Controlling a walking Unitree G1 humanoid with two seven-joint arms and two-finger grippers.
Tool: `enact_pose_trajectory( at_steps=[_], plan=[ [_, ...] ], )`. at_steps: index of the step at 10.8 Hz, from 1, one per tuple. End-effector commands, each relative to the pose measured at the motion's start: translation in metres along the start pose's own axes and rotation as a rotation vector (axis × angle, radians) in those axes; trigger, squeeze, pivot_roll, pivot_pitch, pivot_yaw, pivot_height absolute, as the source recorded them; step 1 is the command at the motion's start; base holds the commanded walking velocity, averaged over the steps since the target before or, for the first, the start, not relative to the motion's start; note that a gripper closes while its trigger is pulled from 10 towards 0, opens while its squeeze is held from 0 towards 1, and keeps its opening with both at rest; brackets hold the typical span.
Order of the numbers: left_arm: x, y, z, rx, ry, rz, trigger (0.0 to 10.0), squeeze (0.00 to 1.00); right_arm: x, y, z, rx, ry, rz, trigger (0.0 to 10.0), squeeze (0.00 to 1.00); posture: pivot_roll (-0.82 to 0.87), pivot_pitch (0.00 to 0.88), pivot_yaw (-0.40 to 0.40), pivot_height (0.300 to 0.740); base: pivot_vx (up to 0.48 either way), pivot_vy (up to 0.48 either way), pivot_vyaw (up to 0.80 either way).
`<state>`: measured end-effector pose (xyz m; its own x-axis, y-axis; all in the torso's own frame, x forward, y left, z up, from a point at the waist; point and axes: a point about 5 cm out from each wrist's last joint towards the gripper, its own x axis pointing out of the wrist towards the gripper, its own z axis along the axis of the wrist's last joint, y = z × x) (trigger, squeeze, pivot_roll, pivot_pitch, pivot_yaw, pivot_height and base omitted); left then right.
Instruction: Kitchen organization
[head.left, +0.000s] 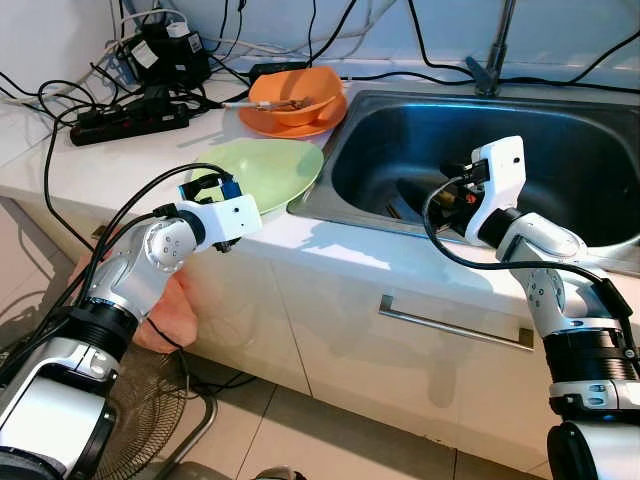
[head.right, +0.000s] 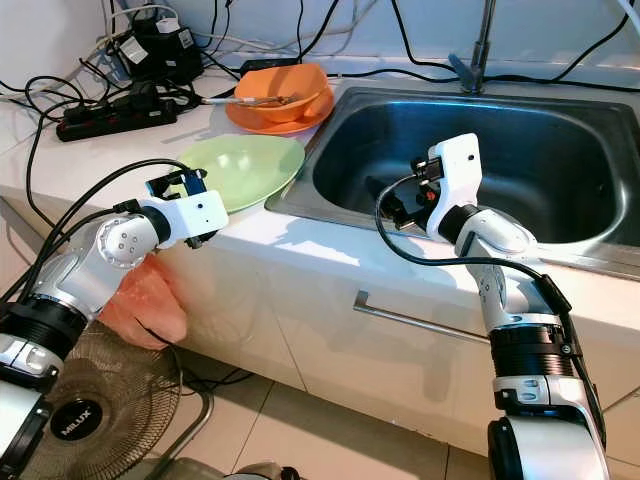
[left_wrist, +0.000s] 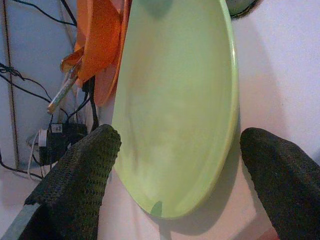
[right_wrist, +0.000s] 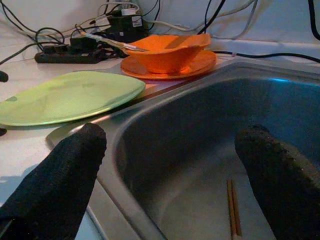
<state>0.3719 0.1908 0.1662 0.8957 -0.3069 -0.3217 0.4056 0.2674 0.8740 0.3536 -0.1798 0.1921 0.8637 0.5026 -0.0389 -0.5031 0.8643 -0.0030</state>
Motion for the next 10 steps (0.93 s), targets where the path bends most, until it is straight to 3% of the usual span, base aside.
enact_pose_trajectory(
  at_steps=[1,6,7,8,10],
  plan=[
    [0.001,-0.022,-0.013,0.003,0.07,-0.092,10.0,0.0,0.002,0.004,0.004,0.001,-0.008,0.025,10.0,0.0,0.14,0.044,0.131,0.74,0.0,0.0,0.0],
    [0.002,-0.022,-0.014,0.004,0.067,-0.09,10.0,0.0,-0.002,0.006,0.005,0.013,0.004,0.041,10.0,0.0,0.14,0.046,0.131,0.74,0.0,0.0,0.0],
    [0.008,-0.028,-0.016,0.004,0.063,-0.097,10.0,0.0,-0.024,0.031,-0.01,-0.006,0.092,0.282,10.0,0.0,0.11,0.049,0.136,0.74,0.0,0.0,0.0],
    [0.009,-0.031,-0.017,0.005,0.063,-0.101,10.0,0.0,-0.032,0.041,-0.017,-0.009,0.13,0.374,10.0,0.0,0.12,0.049,0.137,0.74,0.0,0.0,0.0],
    [0.009,-0.032,-0.017,0.006,0.061,-0.102,10.0,0.0,-0.031,0.04,-0.016,-0.011,0.13,0.364,10.0,0.0,0.12,0.049,0.137,0.74,0.0,0.0,0.0]
  ],
)
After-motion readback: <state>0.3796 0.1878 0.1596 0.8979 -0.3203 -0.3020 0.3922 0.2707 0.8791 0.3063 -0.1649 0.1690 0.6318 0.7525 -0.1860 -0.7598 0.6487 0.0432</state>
